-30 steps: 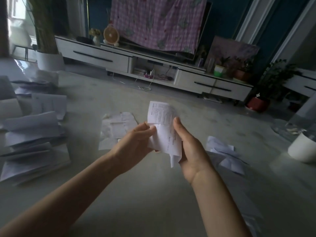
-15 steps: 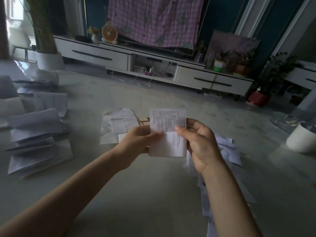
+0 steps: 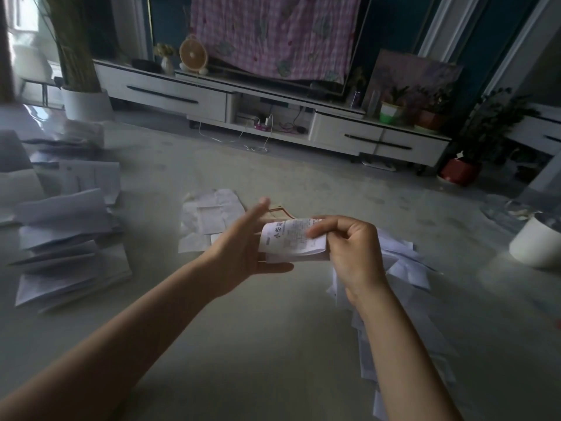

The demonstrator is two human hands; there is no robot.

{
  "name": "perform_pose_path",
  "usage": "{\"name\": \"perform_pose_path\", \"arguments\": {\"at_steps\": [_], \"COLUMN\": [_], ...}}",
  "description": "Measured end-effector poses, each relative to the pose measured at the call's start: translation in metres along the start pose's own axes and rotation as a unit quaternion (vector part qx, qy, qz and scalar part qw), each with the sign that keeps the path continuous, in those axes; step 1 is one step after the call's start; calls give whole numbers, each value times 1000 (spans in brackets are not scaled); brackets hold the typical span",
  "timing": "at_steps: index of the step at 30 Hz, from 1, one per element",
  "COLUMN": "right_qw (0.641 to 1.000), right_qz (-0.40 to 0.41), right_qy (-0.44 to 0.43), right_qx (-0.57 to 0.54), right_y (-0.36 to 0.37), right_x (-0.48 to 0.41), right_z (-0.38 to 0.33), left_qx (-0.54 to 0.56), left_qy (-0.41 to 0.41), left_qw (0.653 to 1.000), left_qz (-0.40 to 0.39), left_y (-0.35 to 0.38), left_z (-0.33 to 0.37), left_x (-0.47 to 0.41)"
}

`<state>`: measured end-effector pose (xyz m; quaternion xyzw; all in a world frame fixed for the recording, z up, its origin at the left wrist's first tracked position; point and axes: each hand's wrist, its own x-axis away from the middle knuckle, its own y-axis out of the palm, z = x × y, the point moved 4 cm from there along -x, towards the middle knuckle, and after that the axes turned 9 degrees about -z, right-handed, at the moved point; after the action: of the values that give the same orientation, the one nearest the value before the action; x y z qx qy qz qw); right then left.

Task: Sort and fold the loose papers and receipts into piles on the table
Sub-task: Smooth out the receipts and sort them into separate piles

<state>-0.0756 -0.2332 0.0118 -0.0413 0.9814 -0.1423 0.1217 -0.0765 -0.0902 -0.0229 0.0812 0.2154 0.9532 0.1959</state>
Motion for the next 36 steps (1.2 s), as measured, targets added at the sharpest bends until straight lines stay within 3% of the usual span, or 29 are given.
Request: {"name": "perform_pose_path", "arguments": {"at_steps": [3, 6, 9, 15, 20, 23, 26, 31, 33, 36], "right_qw": [1000, 995, 994, 999, 994, 992, 985, 936, 904, 876], "right_qz": [-14, -54, -82, -3, -44, 39, 153, 294, 338, 310], "right_qy": [1, 59, 68, 33, 41, 31, 72, 188, 260, 312], "right_qx": [-3, -53, -18, 29, 96, 113, 33, -46, 24, 197], "right_y": [3, 6, 9, -1, -14, -53, -115, -204, -226, -242], "right_x": [-2, -2, -1, -2, -3, -12, -15, 13, 31, 43], "right_z": [3, 9, 16, 12, 4, -4, -1, 67, 104, 136], "left_qx": [-68, -92, -122, -91, -79, -62, -79, -155, -196, -312], "left_qy": [24, 69, 92, 101, 97, 88, 69, 57, 74, 133], "left_qw": [995, 987, 982, 983, 988, 991, 990, 984, 976, 939], "left_qz": [67, 112, 108, 124, 90, 81, 95, 65, 60, 52], "left_y": [-3, -6, -5, -5, -4, -4, -10, -5, -3, 9], "left_z": [-3, -2, 1, 0, 1, 1, 0, -12, -15, -15], "left_x": [-2, 0, 2, 1, 2, -1, -3, -7, -8, -11]}}
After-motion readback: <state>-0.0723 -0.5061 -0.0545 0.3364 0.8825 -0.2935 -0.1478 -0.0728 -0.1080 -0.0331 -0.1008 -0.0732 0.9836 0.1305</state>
